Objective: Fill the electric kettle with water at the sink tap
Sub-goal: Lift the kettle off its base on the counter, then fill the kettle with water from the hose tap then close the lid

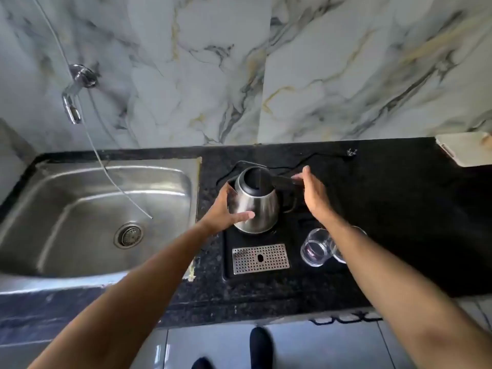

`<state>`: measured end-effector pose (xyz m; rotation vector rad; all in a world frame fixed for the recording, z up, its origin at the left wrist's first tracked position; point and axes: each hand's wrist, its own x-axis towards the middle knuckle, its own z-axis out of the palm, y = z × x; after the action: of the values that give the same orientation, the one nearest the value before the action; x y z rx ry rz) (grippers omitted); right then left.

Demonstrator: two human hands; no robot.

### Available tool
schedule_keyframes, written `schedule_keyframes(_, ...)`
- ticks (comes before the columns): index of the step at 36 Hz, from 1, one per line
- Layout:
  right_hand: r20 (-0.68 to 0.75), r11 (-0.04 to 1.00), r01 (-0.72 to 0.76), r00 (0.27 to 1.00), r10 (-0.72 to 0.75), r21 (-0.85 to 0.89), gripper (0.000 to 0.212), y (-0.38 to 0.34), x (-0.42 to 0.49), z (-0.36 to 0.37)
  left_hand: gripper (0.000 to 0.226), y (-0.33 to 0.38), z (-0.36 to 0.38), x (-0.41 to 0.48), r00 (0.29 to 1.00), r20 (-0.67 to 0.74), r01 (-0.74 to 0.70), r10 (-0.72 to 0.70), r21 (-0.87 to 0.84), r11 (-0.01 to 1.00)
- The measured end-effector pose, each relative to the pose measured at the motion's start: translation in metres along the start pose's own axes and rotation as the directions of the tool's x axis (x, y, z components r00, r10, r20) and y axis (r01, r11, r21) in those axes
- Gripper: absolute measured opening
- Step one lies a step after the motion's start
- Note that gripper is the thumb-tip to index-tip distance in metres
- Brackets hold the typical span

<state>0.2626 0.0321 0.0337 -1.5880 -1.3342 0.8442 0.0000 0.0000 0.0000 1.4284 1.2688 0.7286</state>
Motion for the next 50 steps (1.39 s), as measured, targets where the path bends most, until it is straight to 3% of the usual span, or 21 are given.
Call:
schedule_keyframes(3, 0.107, 0.925, -0.289, 0.957, 0.271, 0.245, 0.073, 0.006, 0.008, 0.002, 0.11, 0.002, 0.006, 0.003, 0.997, -0.028, 0.072, -0.073, -0.034, 0.997)
schedule_keyframes(7, 0.317, 0.823, -0.432, 0.891, 0.326, 0.369, 0.089, 0.025, 0.014, 0.009, 0.098, -0.006, 0.011, 0.009, 0.992, -0.057, 0.106, -0.109, -0.052, 0.993)
schedule_keyframes(11, 0.374, 0.819, -0.405, 0.892, 0.254, 0.407, 0.102, 0.039, 0.014, 0.017, 0.087, -0.011, 0.012, 0.008, 0.993, -0.045, 0.104, -0.109, -0.092, 0.99)
schedule_keyframes(16, 0.315, 0.777, -0.401, 0.909, 0.273, 0.485, 0.095, 0.044, 0.017, 0.027, 0.074, -0.008, 0.009, 0.008, 0.996, -0.065, 0.047, -0.054, -0.103, 0.994)
schedule_keyframes(23, 0.298, 0.699, -0.39, 0.919, 0.258, 0.6, 0.063, 0.017, 0.036, 0.03, 0.062, 0.02, -0.004, 0.014, 0.997, -0.071, 0.01, -0.019, -0.12, 0.993)
schedule_keyframes(26, 0.284, 0.685, -0.373, 0.927, 0.246, 0.626, 0.044, 0.0, 0.038, 0.031, 0.068, 0.036, -0.014, 0.009, 0.997, -0.078, 0.001, -0.012, -0.14, 0.99)
schedule_keyframes(29, 0.242, 0.671, -0.337, 0.941, 0.234, 0.66, 0.044, -0.006, 0.041, 0.038, 0.083, 0.046, -0.024, 0.009, 0.998, -0.041, 0.032, -0.038, -0.148, 0.989)
schedule_keyframes(30, 0.293, 0.674, -0.338, 0.938, 0.185, 0.657, 0.045, -0.05, 0.049, 0.051, 0.097, 0.068, -0.052, -0.004, 0.982, -0.183, -0.056, 0.039, -0.088, 0.995)
schedule_keyframes(32, 0.277, 0.672, -0.335, 0.941, 0.196, 0.66, 0.045, -0.052, 0.05, 0.057, 0.123, 0.078, -0.056, -0.004, 0.974, -0.223, -0.037, 0.027, -0.041, 0.998)
schedule_keyframes(34, 0.275, 0.657, -0.33, 0.942, 0.189, 0.678, 0.045, -0.059, 0.05, 0.064, 0.125, 0.093, -0.061, -0.012, 0.915, -0.367, -0.108, 0.167, 0.174, 0.979)
schedule_keyframes(37, 0.277, 0.639, -0.324, 0.945, 0.177, 0.698, 0.041, -0.073, 0.047, 0.083, 0.101, 0.112, -0.072, -0.018, 0.766, -0.404, -0.134, 0.499, 0.659, 0.74)
schedule_keyframes(39, 0.3, 0.641, -0.332, 0.94, 0.163, 0.692, 0.04, -0.089, 0.043, 0.096, 0.09, 0.123, -0.081, -0.023, 0.741, -0.394, -0.01, 0.544, 0.803, 0.596)
schedule_keyframes(43, 0.333, 0.63, -0.344, 0.932, 0.14, 0.696, 0.041, -0.108, 0.034, 0.126, 0.08, 0.129, -0.095, -0.031, 0.734, -0.474, 0.169, 0.486, 0.82, 0.547)
schedule_keyframes(47, 0.358, 0.65, -0.355, 0.924, 0.135, 0.672, 0.039, -0.122, 0.028, 0.153, 0.07, 0.128, -0.112, -0.039, 0.727, -0.554, 0.16, 0.406, 0.712, 0.684)
schedule_keyframes(50, 0.356, 0.672, -0.338, 0.927, 0.118, 0.659, 0.039, -0.132, 0.022, 0.176, 0.064, 0.121, -0.13, -0.045, 0.73, -0.574, 0.164, 0.37, 0.674, 0.721)
